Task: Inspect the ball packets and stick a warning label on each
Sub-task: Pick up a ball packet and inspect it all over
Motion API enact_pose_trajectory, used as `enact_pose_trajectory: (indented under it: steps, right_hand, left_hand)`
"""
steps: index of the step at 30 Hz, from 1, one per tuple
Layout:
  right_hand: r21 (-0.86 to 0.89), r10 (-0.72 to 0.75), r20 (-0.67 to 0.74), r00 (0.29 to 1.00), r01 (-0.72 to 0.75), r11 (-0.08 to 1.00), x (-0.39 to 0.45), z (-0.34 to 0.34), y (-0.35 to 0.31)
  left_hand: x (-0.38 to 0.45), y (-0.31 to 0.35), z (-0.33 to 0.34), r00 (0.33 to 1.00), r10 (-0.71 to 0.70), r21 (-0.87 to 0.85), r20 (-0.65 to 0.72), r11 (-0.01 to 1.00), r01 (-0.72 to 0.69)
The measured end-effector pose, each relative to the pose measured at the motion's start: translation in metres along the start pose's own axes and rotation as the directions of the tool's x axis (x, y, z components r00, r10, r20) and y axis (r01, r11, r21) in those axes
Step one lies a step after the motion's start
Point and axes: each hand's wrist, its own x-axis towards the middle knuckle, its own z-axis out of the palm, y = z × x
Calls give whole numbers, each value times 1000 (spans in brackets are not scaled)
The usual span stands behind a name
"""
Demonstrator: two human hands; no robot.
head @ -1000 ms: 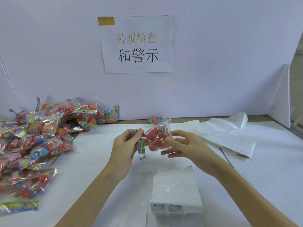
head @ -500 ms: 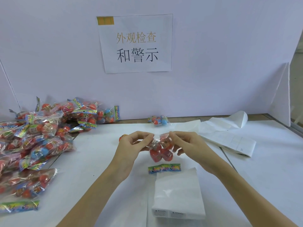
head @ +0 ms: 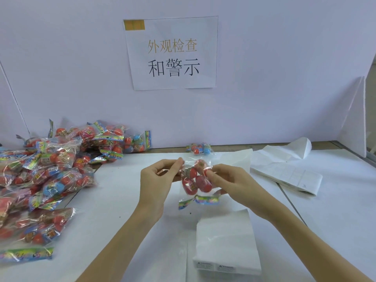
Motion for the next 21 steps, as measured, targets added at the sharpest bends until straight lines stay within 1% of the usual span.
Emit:
enact_pose_trajectory:
  steps: [2,4,6,8,9,10,12,15,19,21]
  right_hand:
    - [72,54,29,998,-56,996,1,-2,1]
    - [104,69,3,998,-69,992,2,-4,1]
    - [22,39,-56,998,-38,999,1,-7,-2]
    - [-123,-27,-67,997,19,992,0,-7,-1]
    - [-172,-53,-60,997,42,984,0,-7,0]
    - [-190,-65,-60,996,52,980,1,-7,1]
    - [-143,-51,-95,994,37,989,2,-8,1]
    - [-75,-26,-91,996,19,997,4,-12,1]
    - [-51,60,-74,995,-64,997,5,-18,2]
    - [-46,69,-52,996,-72,996,4,-18,2]
  left_hand:
    - [1,0,-1,1000,-6,32,3,999,5]
    - [2,0,-2,998,-27,31,48,999,25]
    - [2,0,-2,986,-51,40,161,998,45]
    - [0,0,0,953,-66,90,295,995,41]
    - [-2,-2,2,943,-59,131,328,991,16]
    - [-4,-3,4,947,-44,178,318,984,-15]
    - [-4,-6,7,975,-15,218,223,975,-35]
    - [-1,-7,4,993,-21,129,115,992,6]
    - [2,-3,0,994,-68,83,83,995,61]
    - [4,-2,0,997,-68,82,47,995,64]
